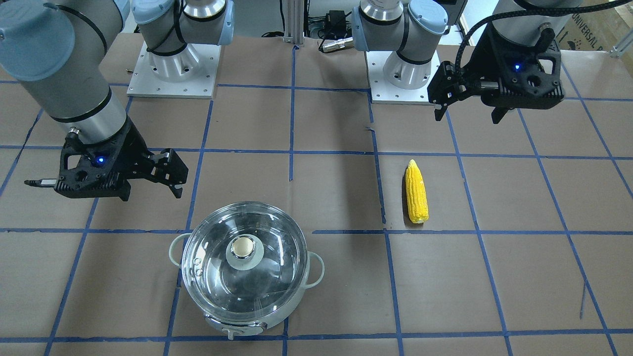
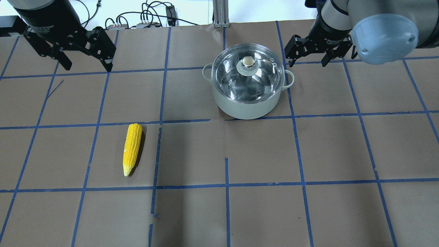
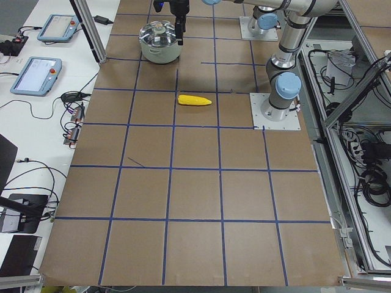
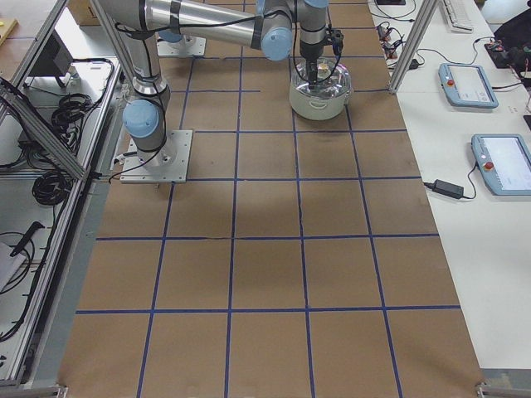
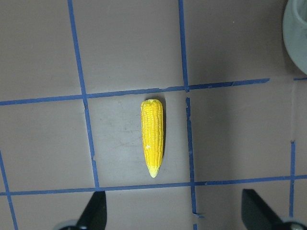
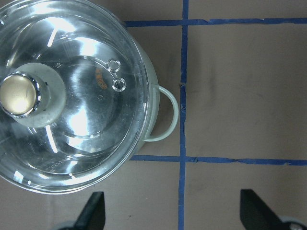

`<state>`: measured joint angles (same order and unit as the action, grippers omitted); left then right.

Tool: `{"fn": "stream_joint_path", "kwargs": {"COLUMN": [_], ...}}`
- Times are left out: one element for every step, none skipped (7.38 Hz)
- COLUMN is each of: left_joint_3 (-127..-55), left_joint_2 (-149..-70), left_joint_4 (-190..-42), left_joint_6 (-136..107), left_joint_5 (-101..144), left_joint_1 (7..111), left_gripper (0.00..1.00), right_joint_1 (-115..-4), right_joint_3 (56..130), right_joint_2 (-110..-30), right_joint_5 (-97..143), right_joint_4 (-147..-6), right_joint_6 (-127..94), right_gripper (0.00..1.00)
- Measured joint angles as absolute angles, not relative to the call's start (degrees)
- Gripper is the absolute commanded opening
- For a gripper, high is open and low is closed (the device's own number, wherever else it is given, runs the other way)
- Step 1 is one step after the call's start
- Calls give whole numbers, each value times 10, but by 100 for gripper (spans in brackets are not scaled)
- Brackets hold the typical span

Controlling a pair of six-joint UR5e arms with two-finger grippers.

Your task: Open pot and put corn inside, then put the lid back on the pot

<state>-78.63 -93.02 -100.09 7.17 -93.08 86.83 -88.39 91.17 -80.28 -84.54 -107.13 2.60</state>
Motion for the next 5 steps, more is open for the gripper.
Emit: {"fn": "stream_joint_path", "kwargs": {"left_joint_3": [-786,-787,-787,-788,-788], "left_joint_2": [-929,-928,-928,-928,-927], "left_joint_4": [-1000,-1000,-1000,-1000,-1000], "left_joint_6": [71,71,72,72,73], "left_joint_5": [-931,-932,-932,-931,-931], "left_joint_1": [868,868,868,868,868], "left_gripper": [100,100,100,100,100], "right_joint_1": [-884,-884,-886,-887,-893], "right_joint_3": [909,906,905,905,904], "right_joint_2": [-802,-803,-802,-800,-798], "right_joint_5": [-847,-850,-852,-854,-856], "right_joint_4": [-1073,-1074,-1076,-1079,-1081], "right_joint_6": [27,27,26,23,17], "right_gripper": [100,100,100,100,100]}}
